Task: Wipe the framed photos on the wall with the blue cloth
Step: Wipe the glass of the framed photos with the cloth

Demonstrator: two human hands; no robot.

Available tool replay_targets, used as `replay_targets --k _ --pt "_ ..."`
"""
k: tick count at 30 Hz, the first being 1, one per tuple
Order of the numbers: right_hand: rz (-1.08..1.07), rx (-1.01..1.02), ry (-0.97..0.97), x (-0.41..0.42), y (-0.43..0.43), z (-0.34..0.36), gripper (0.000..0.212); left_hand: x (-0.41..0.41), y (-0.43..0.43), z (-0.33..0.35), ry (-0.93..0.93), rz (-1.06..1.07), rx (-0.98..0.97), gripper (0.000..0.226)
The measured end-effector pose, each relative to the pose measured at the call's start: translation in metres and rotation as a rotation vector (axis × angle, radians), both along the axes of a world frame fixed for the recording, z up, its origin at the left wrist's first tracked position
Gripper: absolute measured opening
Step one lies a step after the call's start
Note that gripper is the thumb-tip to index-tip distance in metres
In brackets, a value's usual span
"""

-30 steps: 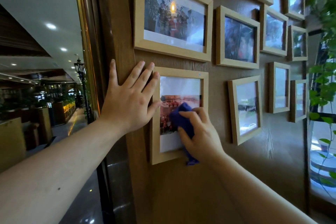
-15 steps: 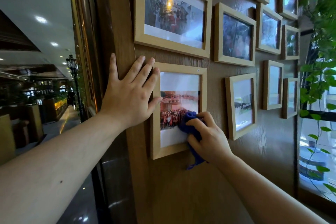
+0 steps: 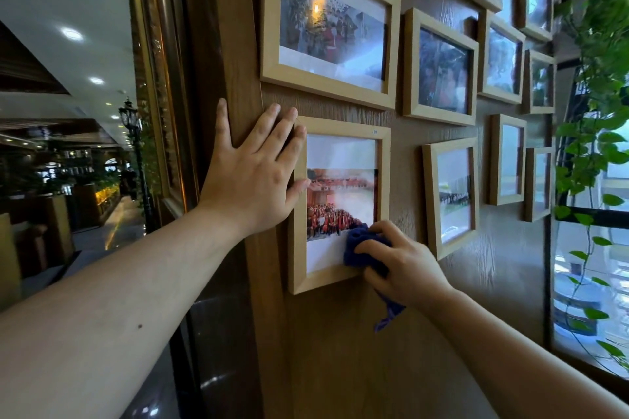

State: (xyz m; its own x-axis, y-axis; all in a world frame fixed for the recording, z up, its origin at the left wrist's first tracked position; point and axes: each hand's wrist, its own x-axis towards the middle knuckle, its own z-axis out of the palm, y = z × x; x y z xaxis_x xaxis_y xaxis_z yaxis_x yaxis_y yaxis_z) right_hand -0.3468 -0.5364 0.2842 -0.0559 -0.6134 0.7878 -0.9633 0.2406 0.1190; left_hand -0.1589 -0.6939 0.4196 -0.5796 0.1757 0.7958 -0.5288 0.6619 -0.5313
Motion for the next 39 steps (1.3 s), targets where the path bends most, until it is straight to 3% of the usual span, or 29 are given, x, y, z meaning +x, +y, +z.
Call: replay_targets --k 10,15,20,27,39 --pt "-0.125 -0.105 -0.049 0.002 0.026 0.014 0.033 0.005 0.005 0.003 -0.045 0.017 0.057 0.067" --pt "-0.212 -0.127 -0.072 0.004 0.057 0.036 0.042 0.014 0.025 0.006 -0.037 -0.103 0.059 0.070" --pt "-0.282 -0.212 -0.142 -0.010 0.085 0.048 0.045 0.000 0.059 0.003 -0.166 -0.191 0.001 0.073" --pt "-0.260 -0.305 -0.173 -0.076 0.096 0.057 0.039 -0.068 0.101 -0.001 -0.275 -0.190 -0.036 0.074" --pt "-0.065 -0.515 -0.404 -0.229 0.084 0.059 0.034 -0.236 0.120 -0.007 -0.325 -0.055 0.059 0.084"
